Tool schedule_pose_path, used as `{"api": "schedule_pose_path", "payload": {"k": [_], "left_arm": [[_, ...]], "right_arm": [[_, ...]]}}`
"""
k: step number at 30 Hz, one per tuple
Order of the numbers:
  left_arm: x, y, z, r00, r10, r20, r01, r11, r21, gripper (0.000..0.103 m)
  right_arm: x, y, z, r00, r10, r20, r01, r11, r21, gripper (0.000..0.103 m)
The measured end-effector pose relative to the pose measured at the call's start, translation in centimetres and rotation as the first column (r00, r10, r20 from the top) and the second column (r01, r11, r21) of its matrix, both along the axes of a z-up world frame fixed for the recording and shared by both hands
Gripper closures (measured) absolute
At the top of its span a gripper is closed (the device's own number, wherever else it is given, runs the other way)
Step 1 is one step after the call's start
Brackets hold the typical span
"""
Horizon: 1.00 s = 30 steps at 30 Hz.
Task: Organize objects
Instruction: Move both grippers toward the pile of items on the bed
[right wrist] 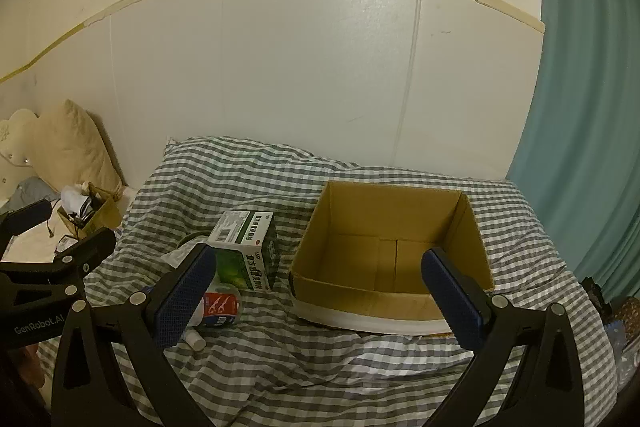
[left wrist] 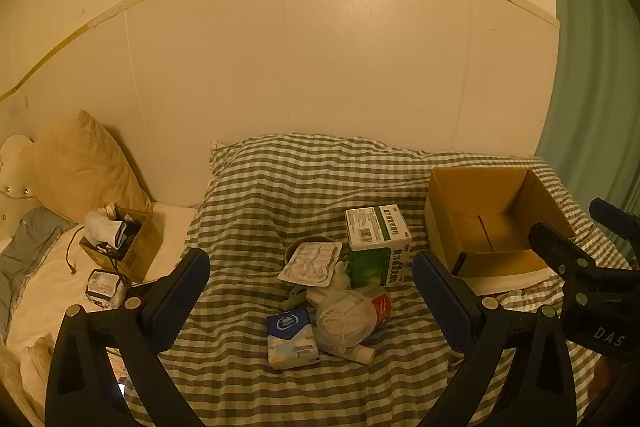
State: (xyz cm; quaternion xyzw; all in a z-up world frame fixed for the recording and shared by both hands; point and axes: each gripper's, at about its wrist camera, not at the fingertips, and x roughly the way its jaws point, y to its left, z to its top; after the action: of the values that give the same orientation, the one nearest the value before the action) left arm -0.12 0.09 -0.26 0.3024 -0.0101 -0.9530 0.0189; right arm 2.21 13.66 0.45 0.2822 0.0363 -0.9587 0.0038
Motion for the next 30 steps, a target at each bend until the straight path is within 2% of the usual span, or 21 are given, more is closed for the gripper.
{"api": "schedule_pose_path", "payload": {"k": [8, 30], "left_arm": [[-0.09, 0.36, -0.10, 1.000, -0.006, 0.007, 0.006, 1.000, -0.020, 0.000], [-0.07, 0.02, -0.06, 1.000, 0.006, 0.015, -0.006, 1.000, -0.009, 0.000]], "right_arm": [[-0.04, -0.22, -0.05, 1.000, 0.009, 0.005, -0.009, 1.000, 0.004, 0.000], [0.24, -0.48, 0.06, 1.000, 0.030, 0.004, -0.030, 1.000, -0.006, 0.000]]}}
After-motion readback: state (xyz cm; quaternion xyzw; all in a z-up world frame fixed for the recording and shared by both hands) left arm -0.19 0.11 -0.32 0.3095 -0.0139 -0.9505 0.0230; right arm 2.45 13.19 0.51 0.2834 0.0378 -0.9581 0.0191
